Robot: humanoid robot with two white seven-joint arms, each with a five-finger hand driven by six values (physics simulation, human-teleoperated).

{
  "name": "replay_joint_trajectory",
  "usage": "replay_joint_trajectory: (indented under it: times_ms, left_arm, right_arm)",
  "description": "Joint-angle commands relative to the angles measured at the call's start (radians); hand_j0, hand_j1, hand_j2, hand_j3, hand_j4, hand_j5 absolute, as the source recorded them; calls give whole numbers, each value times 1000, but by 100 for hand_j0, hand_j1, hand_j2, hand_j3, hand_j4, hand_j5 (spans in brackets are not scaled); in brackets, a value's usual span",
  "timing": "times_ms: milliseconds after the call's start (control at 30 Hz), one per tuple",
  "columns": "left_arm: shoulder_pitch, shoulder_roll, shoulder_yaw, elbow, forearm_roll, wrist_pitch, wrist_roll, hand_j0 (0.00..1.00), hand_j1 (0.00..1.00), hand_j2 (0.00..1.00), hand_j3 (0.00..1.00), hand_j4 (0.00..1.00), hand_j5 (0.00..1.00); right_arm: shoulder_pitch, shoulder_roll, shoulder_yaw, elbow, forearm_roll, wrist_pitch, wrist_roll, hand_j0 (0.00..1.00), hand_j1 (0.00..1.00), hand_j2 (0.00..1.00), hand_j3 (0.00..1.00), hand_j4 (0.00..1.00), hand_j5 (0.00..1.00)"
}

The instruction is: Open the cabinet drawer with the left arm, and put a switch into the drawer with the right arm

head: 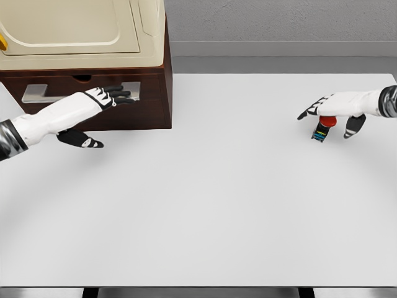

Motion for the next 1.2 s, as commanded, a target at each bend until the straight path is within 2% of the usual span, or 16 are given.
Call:
replay_joint_trajectory:
  times_ms: [0, 167, 467, 667, 767, 1167]
  left_arm:
    - [3, 4, 12, -15, -16, -2, -6, 100, 100, 100, 100, 100, 100]
    - [49, 18, 62, -49, -13, -3, -6, 100, 100, 100, 100, 100, 100]
    - [140, 39, 144, -112, -10, -5, -6, 100, 100, 100, 100, 100, 100]
    - [192, 44, 193, -131, -10, -11, -6, 100, 100, 100, 100, 100, 100]
    - [219, 45, 217, -147, -10, -11, -4, 100, 100, 100, 100, 100, 100]
    - [321, 45, 300, -180, -9, -29, -4, 100, 100, 100, 100, 100, 100]
  right_arm:
    - [0, -1, -1, 0, -5, 2, 0, 97, 97, 97, 97, 97, 97]
    - [0, -1, -1, 0, -5, 2, 0, 94, 94, 94, 94, 94, 94]
    - [0, -1, -1, -8, -5, 2, 0, 95, 95, 95, 95, 95, 95]
    - [0, -2, -1, -8, -3, 2, 0, 94, 94, 94, 94, 94, 94]
    - [2, -2, -1, -8, -3, 2, 0, 90, 90, 90, 90, 90, 90]
    - [2, -2, -1, -11, -2, 2, 0, 91, 91, 91, 91, 91, 91]
